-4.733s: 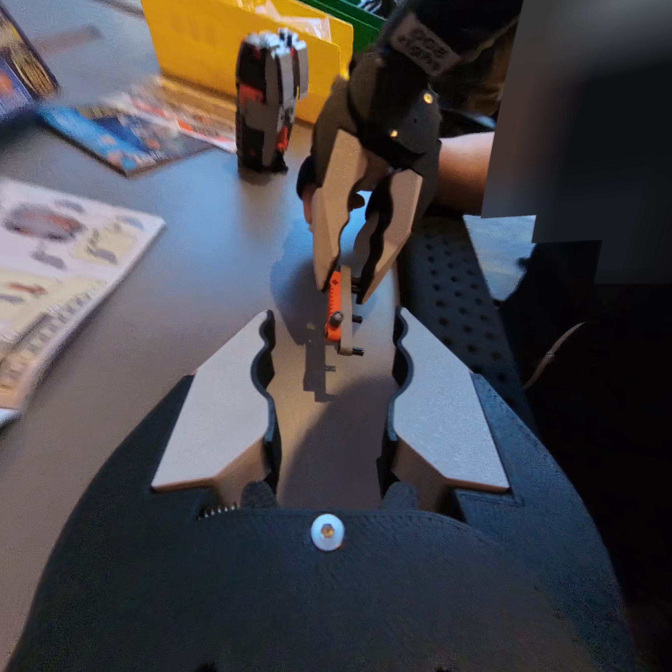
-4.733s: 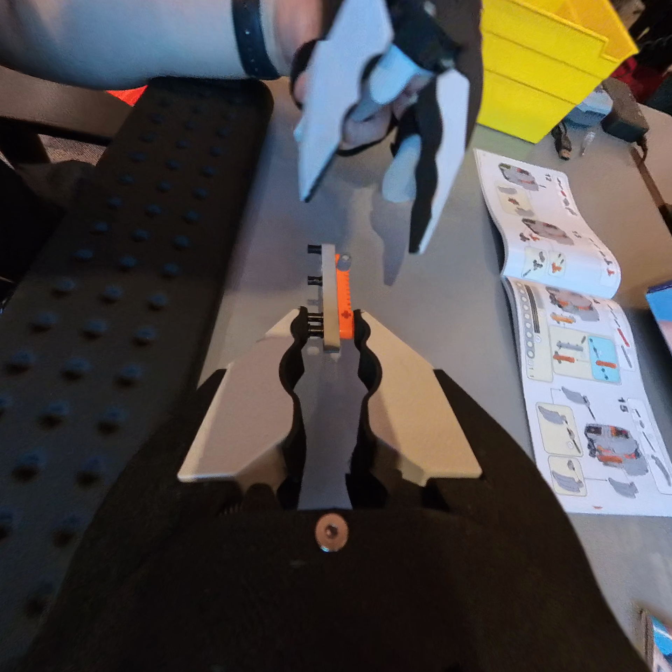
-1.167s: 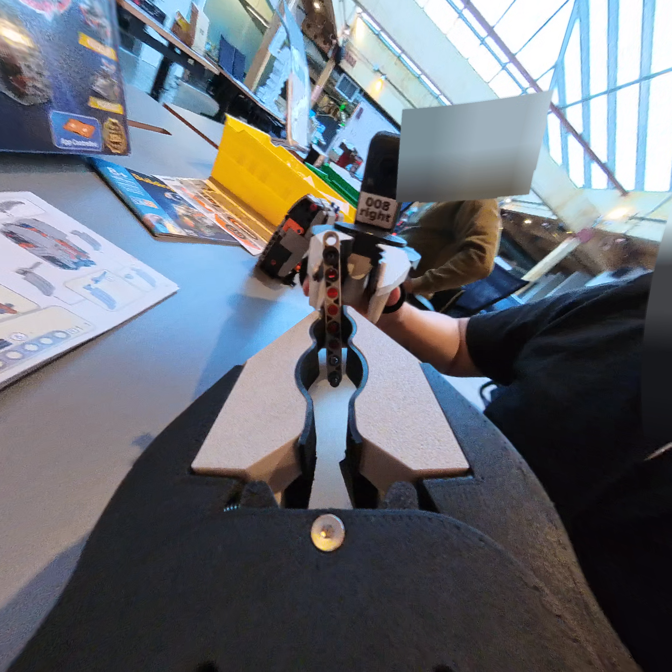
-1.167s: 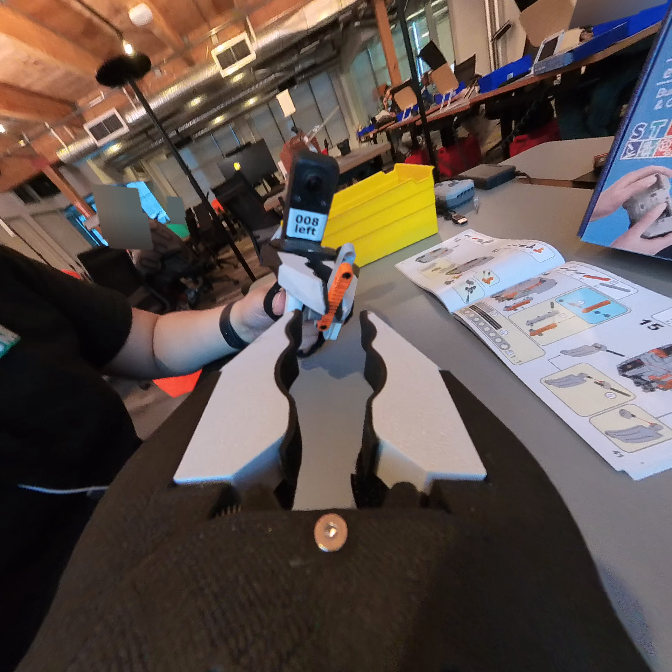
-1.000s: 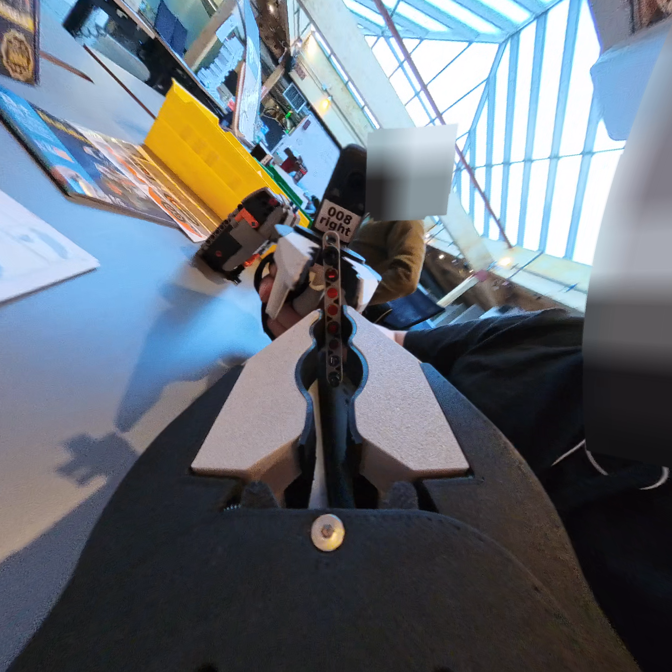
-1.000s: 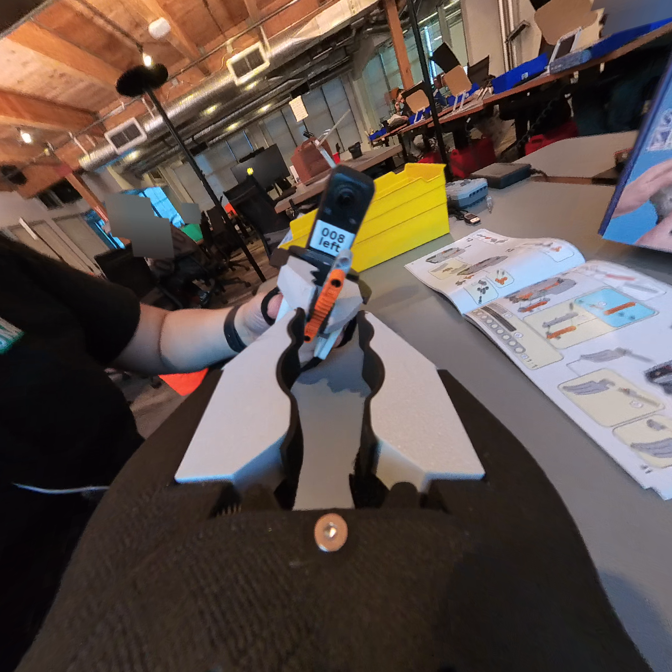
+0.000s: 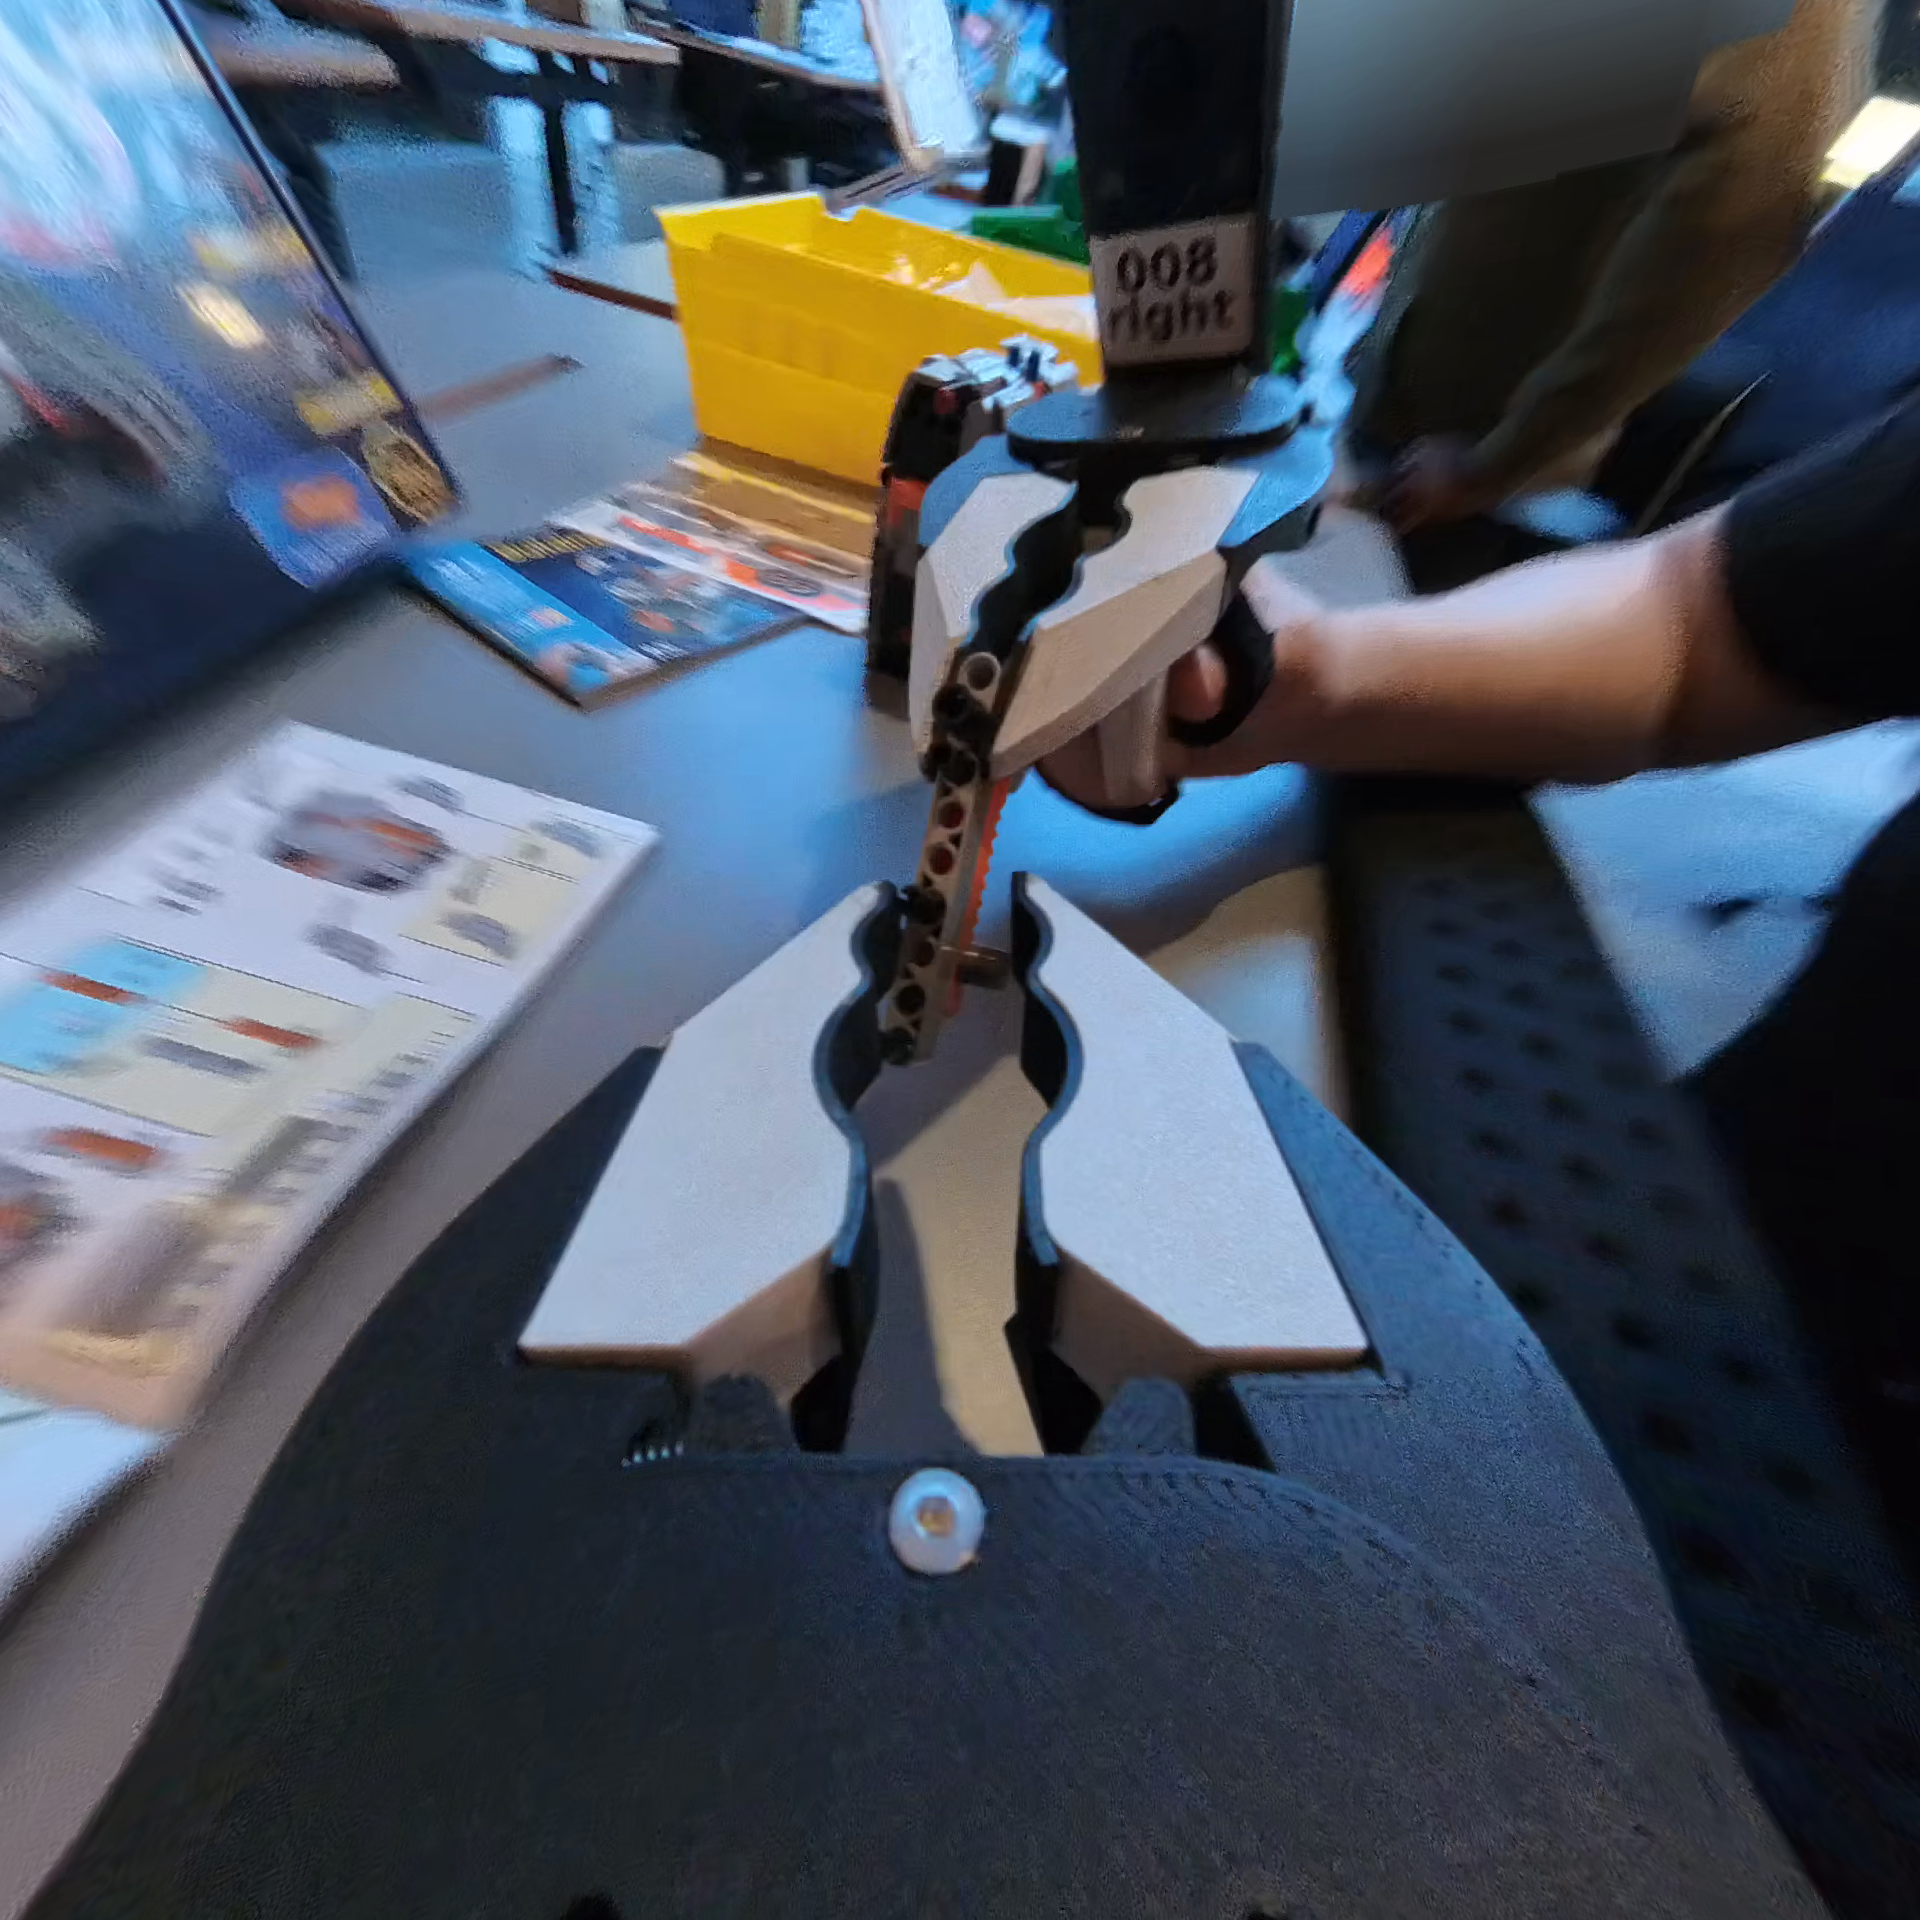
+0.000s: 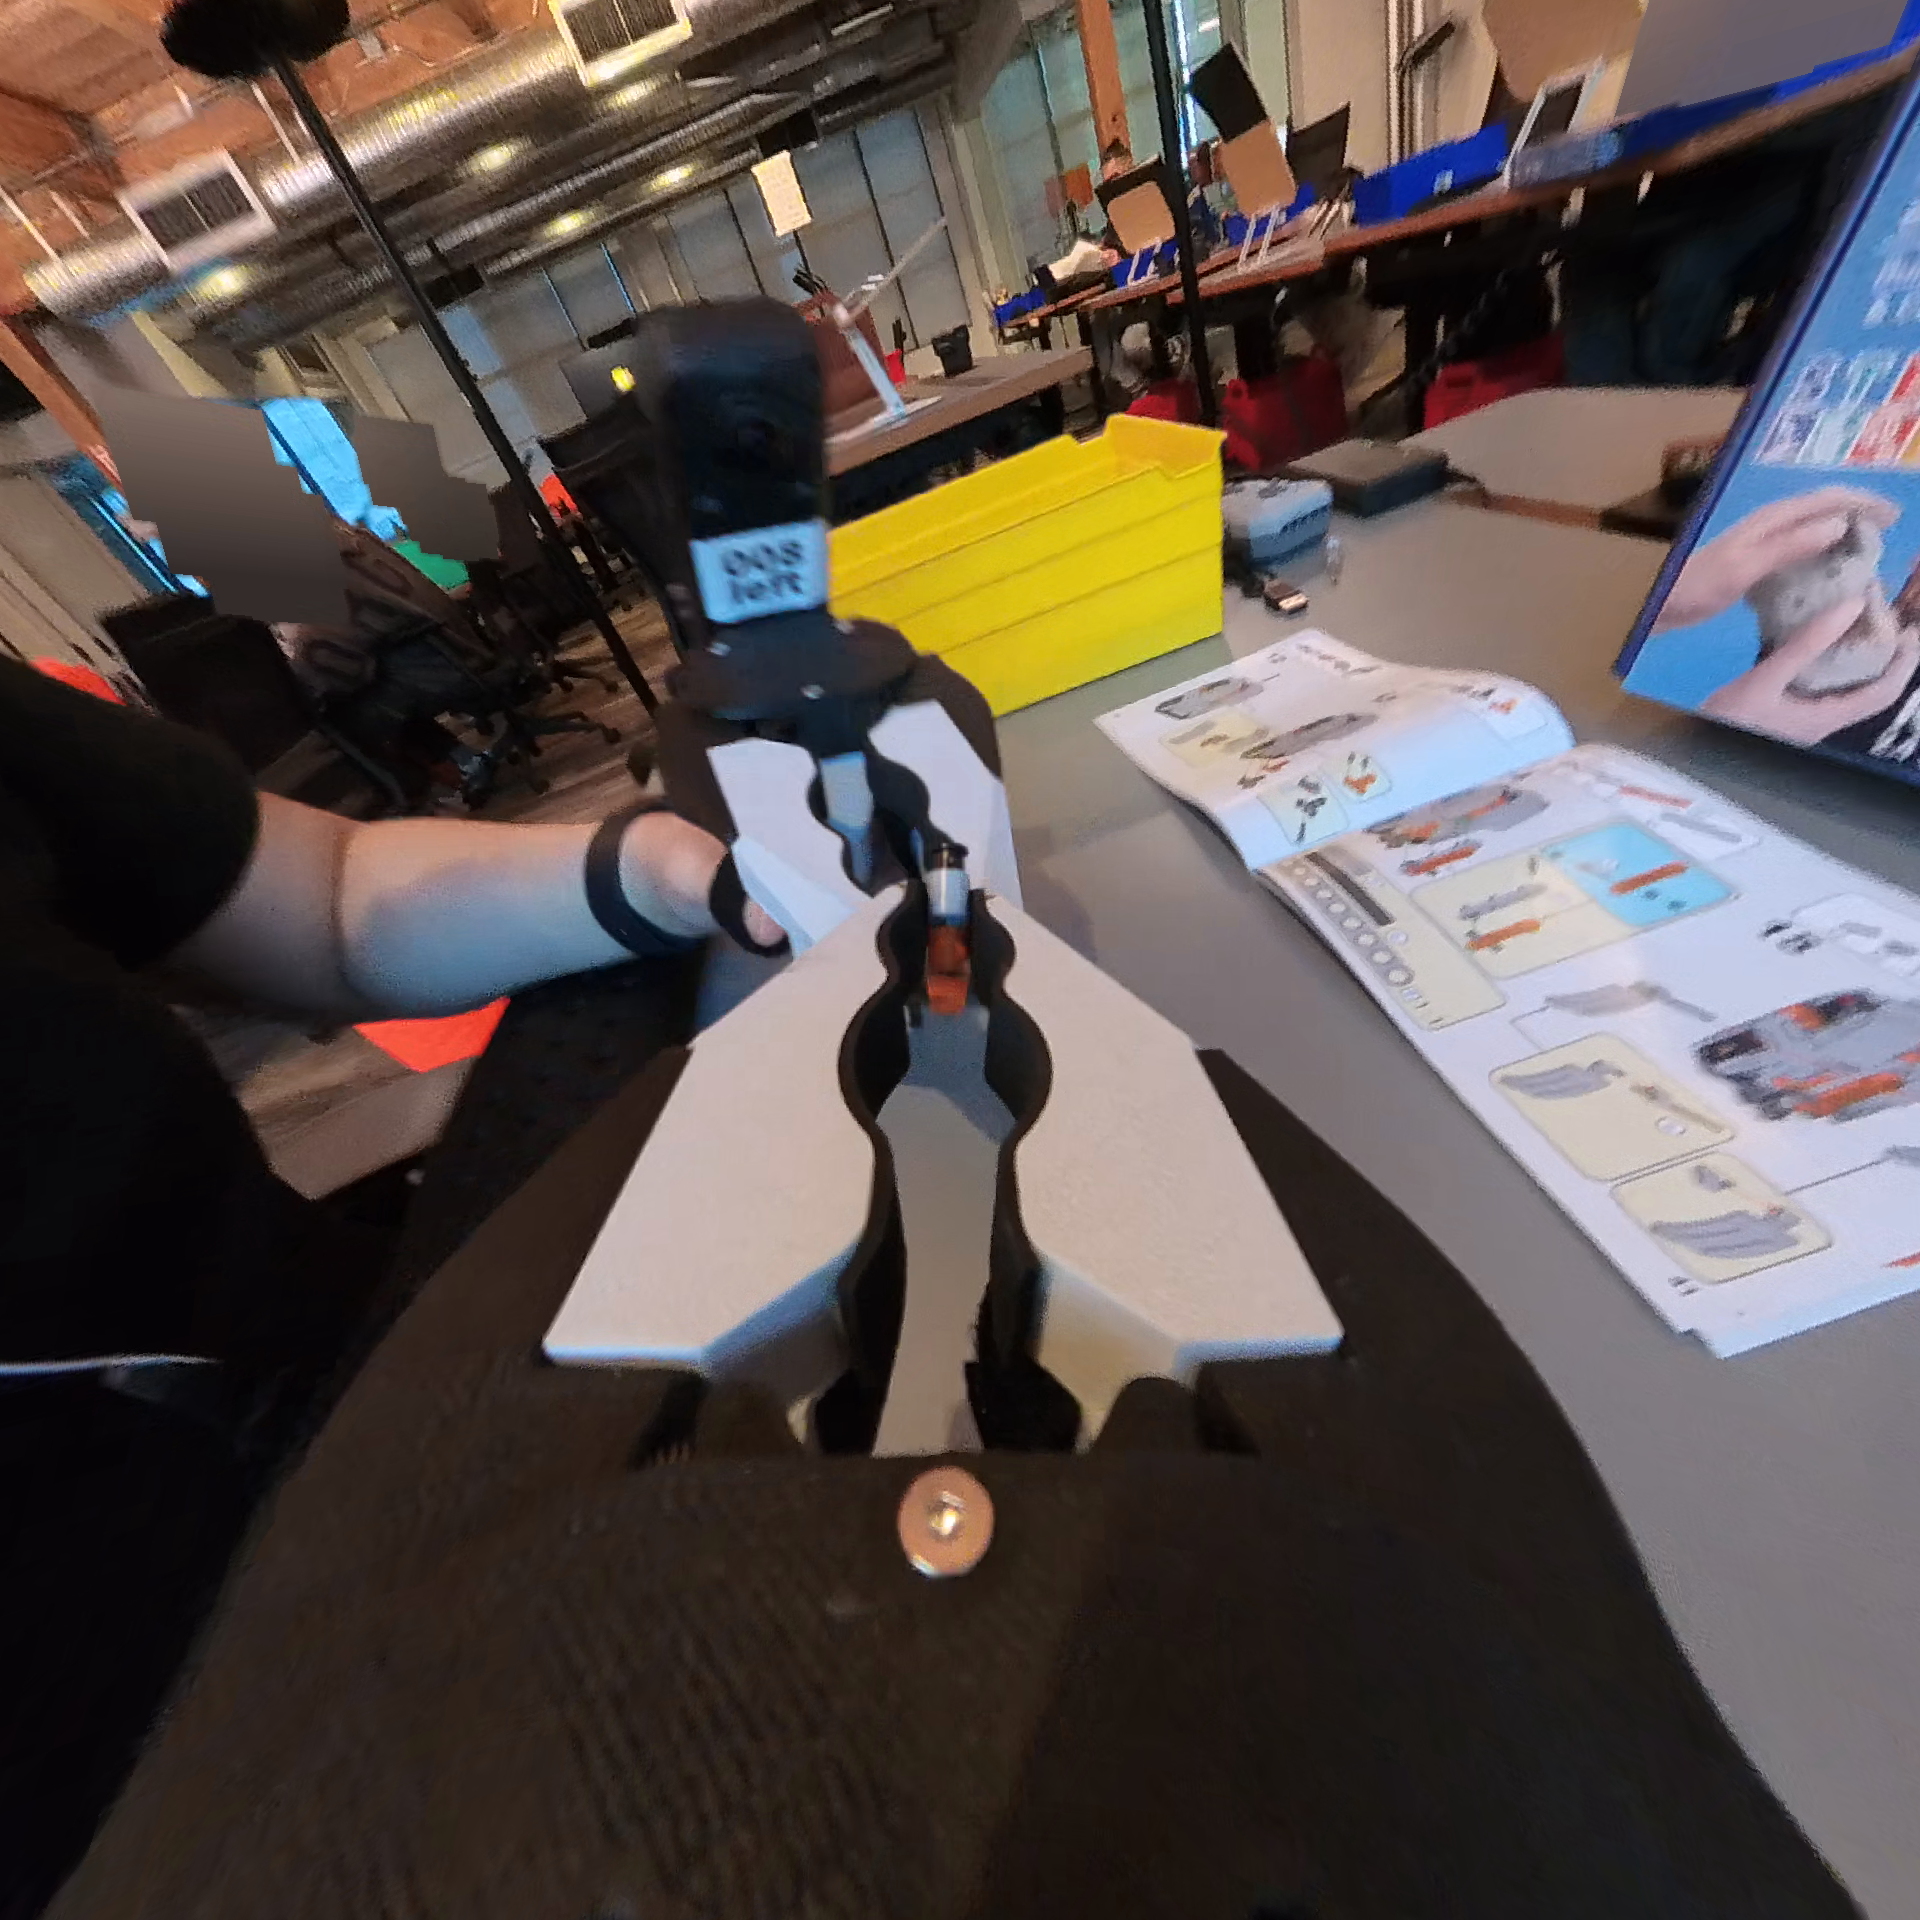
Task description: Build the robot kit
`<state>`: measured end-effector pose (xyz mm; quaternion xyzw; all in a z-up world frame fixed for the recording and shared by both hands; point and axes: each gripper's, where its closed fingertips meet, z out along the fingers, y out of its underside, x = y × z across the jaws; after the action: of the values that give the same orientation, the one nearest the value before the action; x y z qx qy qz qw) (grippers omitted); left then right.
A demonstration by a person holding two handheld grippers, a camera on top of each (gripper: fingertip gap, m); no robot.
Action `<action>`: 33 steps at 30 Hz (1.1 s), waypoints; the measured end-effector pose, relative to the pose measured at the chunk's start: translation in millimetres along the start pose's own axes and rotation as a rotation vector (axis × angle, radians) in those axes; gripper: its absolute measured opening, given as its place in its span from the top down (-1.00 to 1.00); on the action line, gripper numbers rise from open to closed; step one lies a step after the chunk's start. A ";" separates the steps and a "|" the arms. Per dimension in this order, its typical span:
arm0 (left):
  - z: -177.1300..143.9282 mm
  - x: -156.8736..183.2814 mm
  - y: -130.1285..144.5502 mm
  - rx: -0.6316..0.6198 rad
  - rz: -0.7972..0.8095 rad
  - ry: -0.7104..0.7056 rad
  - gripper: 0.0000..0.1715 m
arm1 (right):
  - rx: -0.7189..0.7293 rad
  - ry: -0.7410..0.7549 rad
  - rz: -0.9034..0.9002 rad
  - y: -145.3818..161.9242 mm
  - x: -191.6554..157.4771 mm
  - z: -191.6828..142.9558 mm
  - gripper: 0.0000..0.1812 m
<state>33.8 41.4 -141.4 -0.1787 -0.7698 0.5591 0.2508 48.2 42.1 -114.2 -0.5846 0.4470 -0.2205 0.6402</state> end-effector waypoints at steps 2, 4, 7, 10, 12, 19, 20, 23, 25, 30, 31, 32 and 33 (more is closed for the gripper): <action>-4.9 -9.0 0.7 -0.069 0.210 -0.147 0.58 | -0.002 0.026 -0.110 -1.0 -1.4 -0.7 0.93; -8.5 -19.9 15.2 -0.205 0.400 -0.278 0.52 | 0.019 0.075 -0.194 -6.7 -0.5 -2.0 0.93; -11.1 -28.1 30.6 -0.350 0.586 -0.408 0.52 | 0.011 0.118 -0.227 -6.7 4.4 -2.1 0.93; -11.1 -37.7 37.6 -0.438 0.678 -0.499 0.50 | 0.001 0.136 -0.214 -3.7 10.5 -2.2 0.93; -11.5 -43.0 35.6 -0.453 0.700 -0.549 0.49 | 0.003 0.151 -0.206 -4.2 14.4 -2.9 0.93; -13.5 -45.3 21.0 -0.301 0.488 -0.559 0.41 | 0.131 0.225 0.035 -23.1 32.7 -4.3 0.93; -12.8 -45.6 18.2 -0.282 0.474 -0.565 0.40 | 0.153 0.225 0.101 -25.0 34.5 -3.6 0.93; -9.5 -45.9 10.2 -0.231 0.420 -0.583 0.41 | 0.172 0.218 0.228 -21.7 37.0 -0.9 0.93; -12.0 -51.5 4.9 -0.208 0.394 -0.630 0.41 | 0.162 0.223 0.261 -17.3 39.0 -0.2 0.93; -12.3 -53.8 3.4 -0.222 0.455 -0.661 0.45 | 0.121 0.229 0.325 -7.0 42.3 1.3 0.93; -10.7 -53.1 5.9 -0.238 0.467 -0.656 0.49 | 0.112 0.225 0.338 -4.6 42.0 2.2 0.93; -8.8 -52.3 8.6 -0.255 0.475 -0.646 0.55 | 0.104 0.214 0.354 -2.5 40.4 3.7 0.93; -6.6 -51.1 11.7 -0.272 0.481 -0.631 0.63 | 0.096 0.198 0.371 -0.6 38.3 5.3 0.93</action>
<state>79.0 21.7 -160.4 -0.2048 -0.8121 0.5221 -0.1609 72.1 14.1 -126.1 -0.4365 0.5968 -0.1762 0.6497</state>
